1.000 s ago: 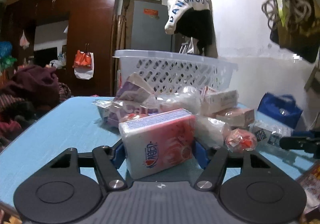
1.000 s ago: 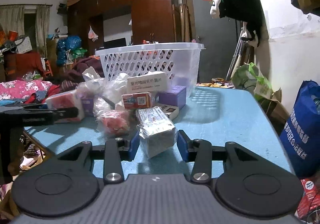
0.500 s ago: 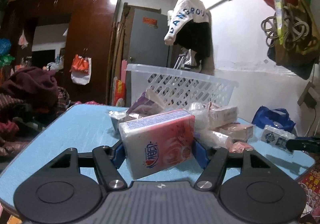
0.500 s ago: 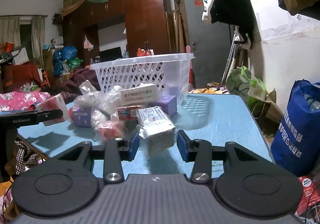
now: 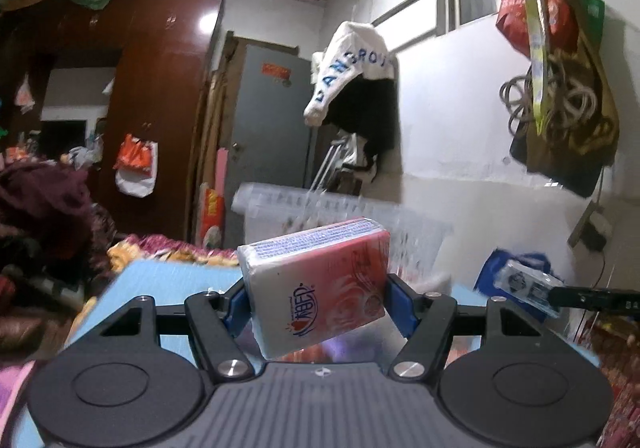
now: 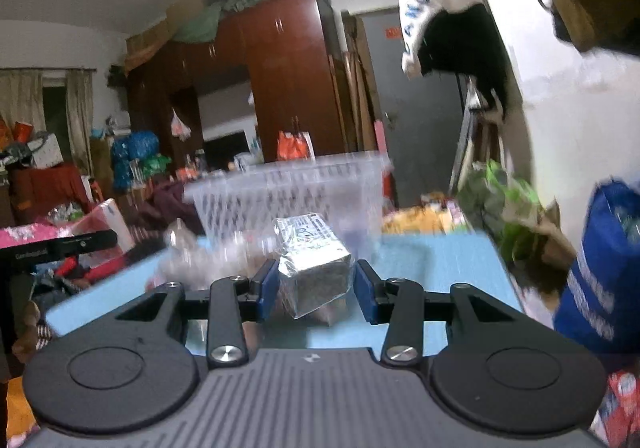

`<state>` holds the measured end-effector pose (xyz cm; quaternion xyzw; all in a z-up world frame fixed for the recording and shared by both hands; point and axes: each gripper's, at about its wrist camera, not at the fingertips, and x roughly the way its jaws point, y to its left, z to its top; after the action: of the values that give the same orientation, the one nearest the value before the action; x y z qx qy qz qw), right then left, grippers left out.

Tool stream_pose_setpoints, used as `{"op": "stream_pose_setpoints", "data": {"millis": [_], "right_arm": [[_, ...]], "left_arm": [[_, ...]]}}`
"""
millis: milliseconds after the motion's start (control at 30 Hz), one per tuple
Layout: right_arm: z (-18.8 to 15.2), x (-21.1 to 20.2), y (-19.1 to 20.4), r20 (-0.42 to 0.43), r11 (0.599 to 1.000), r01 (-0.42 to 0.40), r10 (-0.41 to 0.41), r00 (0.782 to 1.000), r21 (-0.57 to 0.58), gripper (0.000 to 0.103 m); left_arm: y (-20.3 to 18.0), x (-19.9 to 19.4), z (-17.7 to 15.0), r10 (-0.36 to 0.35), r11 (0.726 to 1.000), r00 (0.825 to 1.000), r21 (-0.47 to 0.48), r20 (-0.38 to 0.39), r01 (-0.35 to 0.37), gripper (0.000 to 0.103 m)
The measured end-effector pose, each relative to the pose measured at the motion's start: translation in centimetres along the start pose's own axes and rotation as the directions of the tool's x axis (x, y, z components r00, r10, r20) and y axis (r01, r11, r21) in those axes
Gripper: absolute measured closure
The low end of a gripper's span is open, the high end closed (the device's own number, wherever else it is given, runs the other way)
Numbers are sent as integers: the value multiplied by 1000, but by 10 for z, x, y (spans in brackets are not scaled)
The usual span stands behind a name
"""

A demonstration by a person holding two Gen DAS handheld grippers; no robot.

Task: Organize objects
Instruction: 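Lift both items over the white basket and open both grippers, then grasp a clear plastic bag with the left gripper while the right grasps the pink QR-code box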

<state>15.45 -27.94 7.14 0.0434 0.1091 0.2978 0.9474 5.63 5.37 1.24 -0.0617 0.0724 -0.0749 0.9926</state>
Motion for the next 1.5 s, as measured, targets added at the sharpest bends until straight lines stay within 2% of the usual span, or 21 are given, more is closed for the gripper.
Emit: {"op": "stream_pose_setpoints", "data": {"millis": [100,167,267,400,467,500,533,600,633,767,867,967,1067,1167,1233,1367,1400,1500], "right_arm": [[45,34,8,15,999,-32,32,999,-17,58],[75,70,15,-16,999,-21,21,1000,-48,58],[103,124,25,-90,995,19,-29,996,-103,58],[106,167,27,-176,990,39,-62,982,-134,57],[103,176,25,-188,989,51,-77,979,-140,53],[100,172,25,-187,989,54,-79,979,-136,39],[97,166,24,-180,991,52,-75,981,-126,19],[90,142,24,-123,992,45,-60,991,-121,3],[87,128,22,-94,992,41,-53,994,-122,0],[45,81,8,-86,998,-24,19,996,-61,0],[4,58,4,-108,998,-43,38,993,-41,0],[-15,54,3,-115,999,-53,52,992,-2,6],[-14,61,9,-121,998,-60,59,991,-5,8],[-12,74,16,-159,998,-45,38,987,-38,11],[-16,79,16,-185,998,-57,51,981,-28,22],[-22,85,16,-203,998,-64,56,978,-30,39],[-24,83,17,-201,997,-70,63,978,-29,43],[-29,79,18,-191,998,-55,48,980,-32,53]], "left_arm": [[6,35,47,-54,998,998,-29,-18,53,32],[7,65,79,-84,996,995,-37,-50,82,32],[2,116,110,-72,997,989,-31,-127,69,32],[0,164,113,-51,999,970,-29,-237,45,31],[3,179,107,-37,999,964,-36,-264,28,22],[5,183,104,-27,999,962,-45,-271,15,16],[8,184,101,-18,998,961,-57,-275,3,8],[14,172,95,-17,997,967,-71,-254,-1,7],[16,160,92,-16,998,972,-67,-234,1,7],[12,102,70,-3,998,988,-60,-153,-7,7],[13,65,39,-34,996,990,-92,-135,21,7],[7,46,9,-49,994,989,-101,-139,36,7],[-3,49,-4,-47,995,985,-91,-164,33,7],[-21,60,-8,-45,999,979,-30,-197,40,7],[-28,70,-9,-38,999,975,-12,-220,36,7],[-37,81,-15,15,1000,973,27,-229,-9,8],[-39,82,-16,24,999,973,34,-229,-16,11],[-45,82,-20,38,998,974,63,-225,-24,26]]}}
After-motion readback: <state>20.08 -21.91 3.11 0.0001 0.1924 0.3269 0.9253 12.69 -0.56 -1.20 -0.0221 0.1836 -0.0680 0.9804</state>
